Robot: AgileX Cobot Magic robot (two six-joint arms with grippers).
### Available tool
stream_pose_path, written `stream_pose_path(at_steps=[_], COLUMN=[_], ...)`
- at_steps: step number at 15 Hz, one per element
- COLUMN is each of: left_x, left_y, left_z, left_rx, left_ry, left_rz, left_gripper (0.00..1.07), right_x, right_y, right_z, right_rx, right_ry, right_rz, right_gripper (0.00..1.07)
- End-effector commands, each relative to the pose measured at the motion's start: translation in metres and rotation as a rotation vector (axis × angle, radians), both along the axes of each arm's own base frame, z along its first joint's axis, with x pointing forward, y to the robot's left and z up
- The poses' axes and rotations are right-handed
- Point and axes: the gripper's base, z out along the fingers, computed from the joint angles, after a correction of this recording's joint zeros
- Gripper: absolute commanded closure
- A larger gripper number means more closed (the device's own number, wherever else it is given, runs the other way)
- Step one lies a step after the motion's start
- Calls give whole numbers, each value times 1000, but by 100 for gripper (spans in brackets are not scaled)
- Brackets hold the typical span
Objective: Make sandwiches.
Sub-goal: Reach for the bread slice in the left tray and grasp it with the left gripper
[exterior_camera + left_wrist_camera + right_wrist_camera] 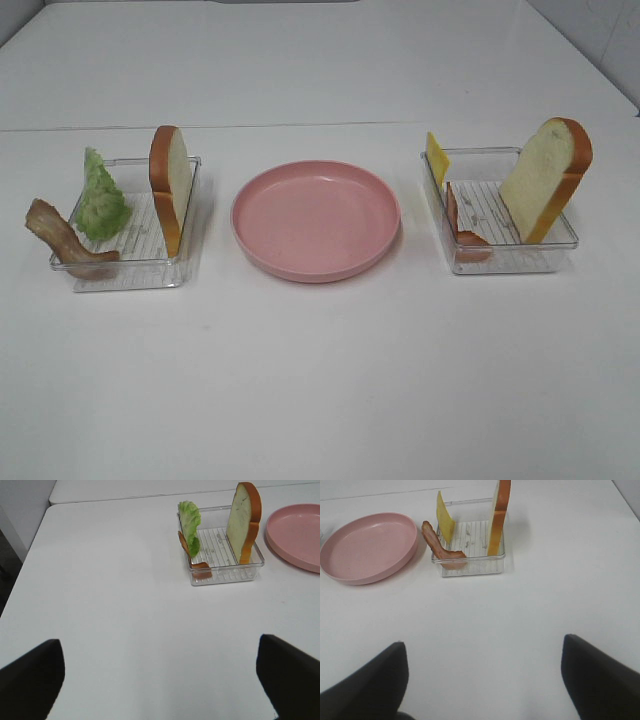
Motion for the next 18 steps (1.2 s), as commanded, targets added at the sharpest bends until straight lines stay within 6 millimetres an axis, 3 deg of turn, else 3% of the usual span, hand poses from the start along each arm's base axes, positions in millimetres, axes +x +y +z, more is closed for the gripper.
stream_pose_path(at_steps=[1, 18], left_x=[-2, -2], left_y=[-1, -1], left_z=[0, 0], left_rx=[-6, -6], left_ry=[-26, -26], left_rz=[-3, -3], left_gripper=[8, 8], right_x=[-1, -1], right_y=[0, 0], right_z=[0, 0], right_rx=[0, 0], right_ry=[-22, -22], right_rz=[-1, -1], right_gripper=[29, 29])
